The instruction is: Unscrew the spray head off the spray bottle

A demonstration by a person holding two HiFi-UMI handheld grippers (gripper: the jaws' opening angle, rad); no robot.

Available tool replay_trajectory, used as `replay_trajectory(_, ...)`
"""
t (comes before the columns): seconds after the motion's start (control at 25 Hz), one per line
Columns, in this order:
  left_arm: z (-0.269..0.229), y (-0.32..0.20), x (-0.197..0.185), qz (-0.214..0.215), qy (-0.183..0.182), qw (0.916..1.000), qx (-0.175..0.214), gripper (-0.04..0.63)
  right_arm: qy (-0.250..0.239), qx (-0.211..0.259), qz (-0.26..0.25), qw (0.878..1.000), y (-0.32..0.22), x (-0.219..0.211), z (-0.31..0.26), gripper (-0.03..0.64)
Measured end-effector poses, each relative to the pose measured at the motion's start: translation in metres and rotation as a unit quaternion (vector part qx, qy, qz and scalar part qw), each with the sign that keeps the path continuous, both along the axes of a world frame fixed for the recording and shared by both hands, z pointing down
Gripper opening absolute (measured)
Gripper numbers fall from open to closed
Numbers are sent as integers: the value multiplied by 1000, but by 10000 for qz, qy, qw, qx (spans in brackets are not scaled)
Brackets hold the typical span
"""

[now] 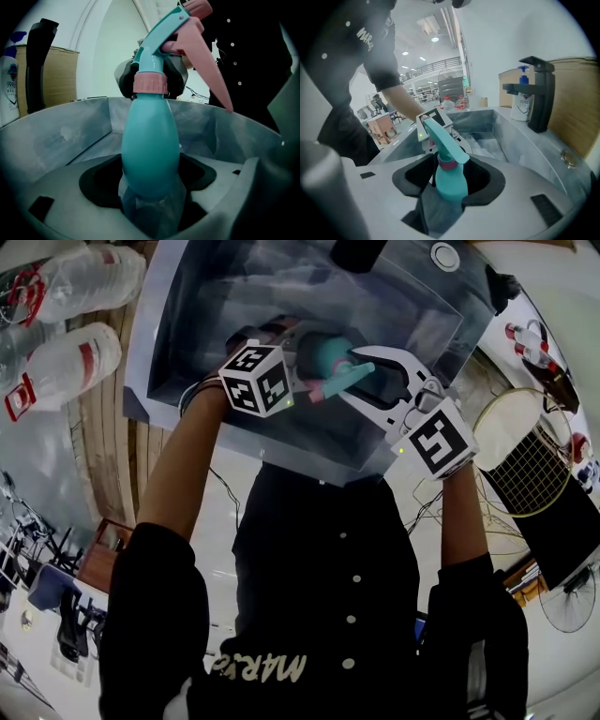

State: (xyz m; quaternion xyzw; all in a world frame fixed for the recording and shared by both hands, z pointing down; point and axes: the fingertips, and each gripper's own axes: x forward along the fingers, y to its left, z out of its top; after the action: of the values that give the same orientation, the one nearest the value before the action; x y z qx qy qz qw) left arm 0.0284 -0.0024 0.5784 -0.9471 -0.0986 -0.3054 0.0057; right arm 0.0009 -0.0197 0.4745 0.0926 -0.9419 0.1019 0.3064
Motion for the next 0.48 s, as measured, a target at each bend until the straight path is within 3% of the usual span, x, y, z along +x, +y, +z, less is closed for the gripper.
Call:
replay_trajectory(0.24, 0, 0, 0, -45, -12, 10000, -4, 385, 9, 110, 1301, 9914, 6, 32, -18, 252)
replay_trajectory(0.48, 0, 0, 0, -89, -1, 10000, 9, 385, -566, -610, 2716, 9588, 38, 7, -29, 357)
